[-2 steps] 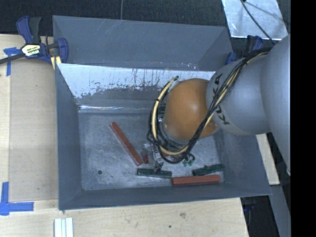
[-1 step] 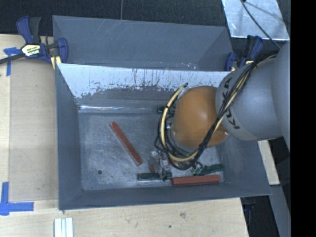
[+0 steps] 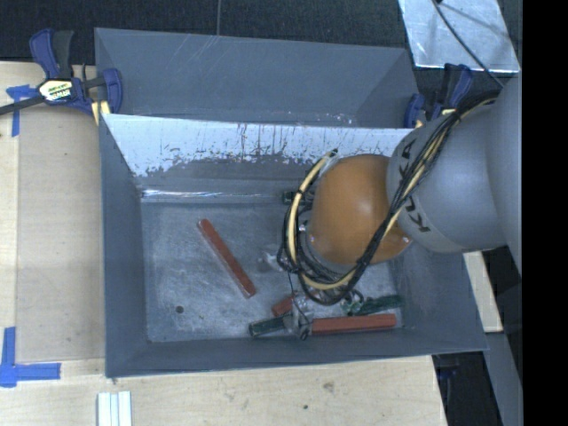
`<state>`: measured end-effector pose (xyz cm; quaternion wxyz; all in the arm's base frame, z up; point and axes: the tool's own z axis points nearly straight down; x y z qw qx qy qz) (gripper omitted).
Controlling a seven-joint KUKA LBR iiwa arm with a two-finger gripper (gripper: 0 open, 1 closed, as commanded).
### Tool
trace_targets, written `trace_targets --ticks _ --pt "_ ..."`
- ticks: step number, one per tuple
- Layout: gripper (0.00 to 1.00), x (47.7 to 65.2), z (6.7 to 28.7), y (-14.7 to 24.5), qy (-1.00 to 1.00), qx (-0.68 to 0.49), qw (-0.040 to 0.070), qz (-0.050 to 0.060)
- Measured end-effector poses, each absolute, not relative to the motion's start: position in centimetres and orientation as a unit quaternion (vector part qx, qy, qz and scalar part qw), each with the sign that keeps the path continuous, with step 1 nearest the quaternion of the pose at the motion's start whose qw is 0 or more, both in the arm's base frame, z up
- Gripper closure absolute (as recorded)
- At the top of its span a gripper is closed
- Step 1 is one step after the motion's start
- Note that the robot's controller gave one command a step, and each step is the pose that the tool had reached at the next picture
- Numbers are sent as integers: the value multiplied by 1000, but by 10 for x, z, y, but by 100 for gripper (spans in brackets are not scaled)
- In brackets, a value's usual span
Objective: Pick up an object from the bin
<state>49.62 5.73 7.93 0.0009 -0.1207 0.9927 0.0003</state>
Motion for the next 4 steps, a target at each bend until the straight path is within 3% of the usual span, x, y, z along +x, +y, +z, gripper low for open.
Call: trace_targets --ticks 1,2,3,4 --pt "100 496 81 57 993 -121 2 0" --pt "100 493 79 44 994 -107 5 4" --pt "100 498 84 1 995 -101 3 -1" --pt "100 495 204 22 995 -102 6 0"
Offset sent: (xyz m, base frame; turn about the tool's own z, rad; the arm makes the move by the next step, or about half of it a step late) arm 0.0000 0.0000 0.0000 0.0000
